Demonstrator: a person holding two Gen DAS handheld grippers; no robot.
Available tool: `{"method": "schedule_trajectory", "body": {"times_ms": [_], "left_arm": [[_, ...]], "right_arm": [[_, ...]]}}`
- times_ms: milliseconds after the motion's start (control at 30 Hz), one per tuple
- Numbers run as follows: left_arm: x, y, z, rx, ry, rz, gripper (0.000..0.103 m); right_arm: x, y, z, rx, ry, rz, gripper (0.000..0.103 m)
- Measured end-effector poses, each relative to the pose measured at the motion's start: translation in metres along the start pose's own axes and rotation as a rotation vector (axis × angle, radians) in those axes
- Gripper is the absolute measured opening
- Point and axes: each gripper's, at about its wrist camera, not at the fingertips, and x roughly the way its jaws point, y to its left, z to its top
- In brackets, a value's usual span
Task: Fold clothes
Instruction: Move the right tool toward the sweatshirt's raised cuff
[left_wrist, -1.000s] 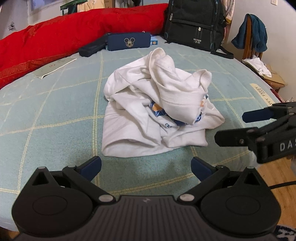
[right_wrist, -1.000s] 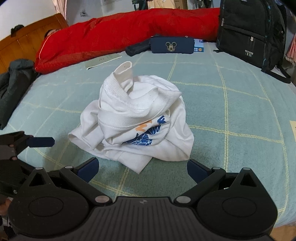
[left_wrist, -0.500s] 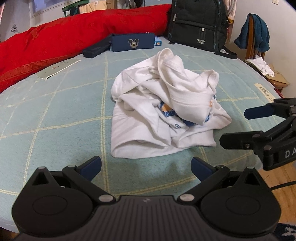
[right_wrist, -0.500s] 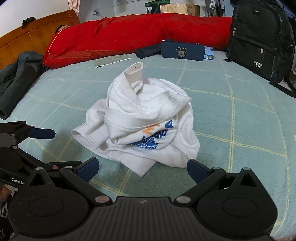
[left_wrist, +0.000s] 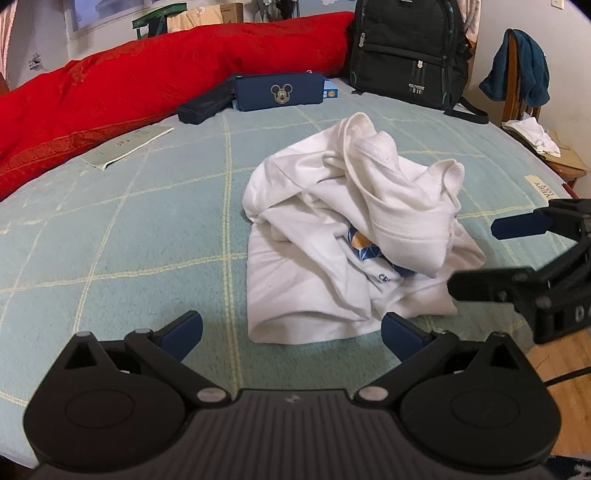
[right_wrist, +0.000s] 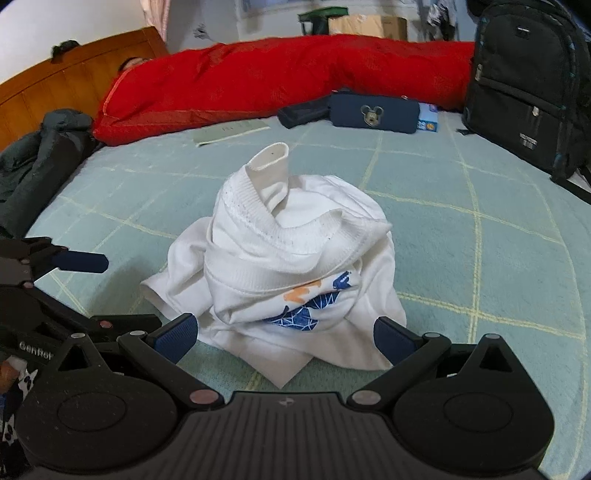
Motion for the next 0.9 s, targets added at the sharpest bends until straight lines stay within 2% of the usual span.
{"method": "schedule_trajectory", "body": {"times_ms": [167,433,567,700,800,900], "left_arm": [[0.004,-0.002,-0.001,0.028,-0.001,-0.019,0.102],[0.008,-0.010,0.001,0.088,-0.014,-0.032,0.102],[0.011,-0.007,-0.001,0.070,-0.039,-0.079,0.102],[0.014,-0.009,0.001,0.081,-0.042,-0.094,0.102],[0.013,-0.009,0.004,0.085,-0.060,-0.125,0.102],[0.010,-0.009,0.011,0.085,-0.069,-0.096,0.102]], "right_arm": [[0.005,-0.008,-0.008,-0.047,0.011,-0.003,0.103],[0.007,-0.019,-0.011,-0.095,-0.010,0.040,0.103],[0.010,-0.022,-0.012,-0.114,-0.004,0.079,0.103],[0.005,-0.023,-0.009,-0.131,-0.044,0.056,0.100],[-0.002,-0.030,-0.003,-0.140,-0.079,0.078,0.094],[-0.005,-0.035,0.006,-0.187,-0.092,0.079,0.082]]}}
